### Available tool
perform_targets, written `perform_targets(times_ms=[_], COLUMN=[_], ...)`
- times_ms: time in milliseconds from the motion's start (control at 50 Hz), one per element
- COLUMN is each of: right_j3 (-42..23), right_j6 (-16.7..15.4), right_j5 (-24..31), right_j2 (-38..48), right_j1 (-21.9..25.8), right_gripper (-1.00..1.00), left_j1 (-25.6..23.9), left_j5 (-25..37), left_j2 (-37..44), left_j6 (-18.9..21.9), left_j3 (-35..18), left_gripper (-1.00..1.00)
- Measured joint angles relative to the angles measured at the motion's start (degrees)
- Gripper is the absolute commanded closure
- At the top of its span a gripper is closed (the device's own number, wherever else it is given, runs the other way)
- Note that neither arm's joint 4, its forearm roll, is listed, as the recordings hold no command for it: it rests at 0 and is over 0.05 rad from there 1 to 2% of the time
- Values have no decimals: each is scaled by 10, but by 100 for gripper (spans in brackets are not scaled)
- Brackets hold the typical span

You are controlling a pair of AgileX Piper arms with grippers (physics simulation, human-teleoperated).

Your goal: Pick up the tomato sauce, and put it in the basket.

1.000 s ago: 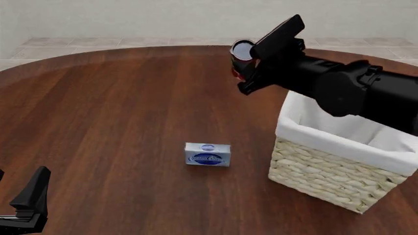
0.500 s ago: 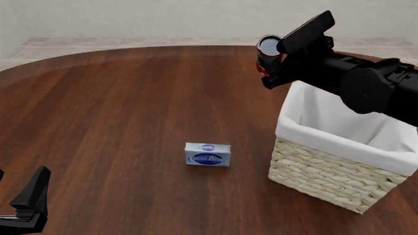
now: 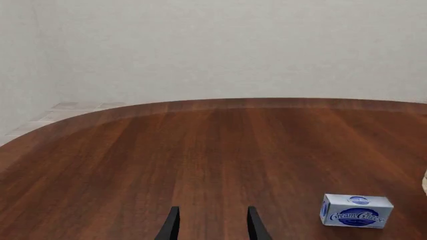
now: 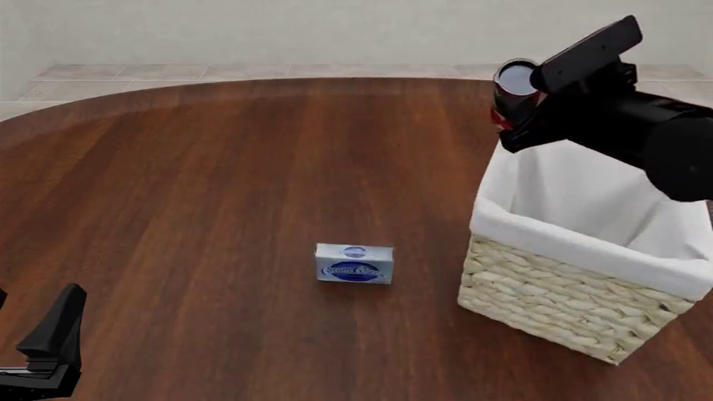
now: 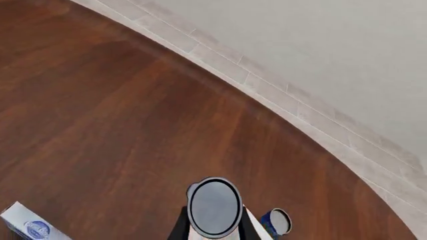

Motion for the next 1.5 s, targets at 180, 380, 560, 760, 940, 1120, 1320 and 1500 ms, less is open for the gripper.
perform_targets(times_ms=[180,380,560,760,940,1120,1320,1500], right_j3=[13,19,18,18,13,6,-5,-10], right_j6=[-2,2,9,24,36,41,35,28], right_j5=[19,53,88,131,176,217,248,269], right_j2=[-23,-40,-48,-43,-34,-20,3,23], right_j1=[-24,-54,-78,-93,-99,-104,-113,-122], right_gripper=[100,100,100,100,100,100,100,100], left_j1=[0,0,0,0,0,0,0,0], left_j5=[0,0,0,0,0,0,0,0], left_j2=[0,0,0,0,0,0,0,0], left_j6=[0,0,0,0,0,0,0,0], left_j3=[0,0,0,0,0,0,0,0], left_gripper=[-100,-100,-100,-100,-100,-100,-100,-100])
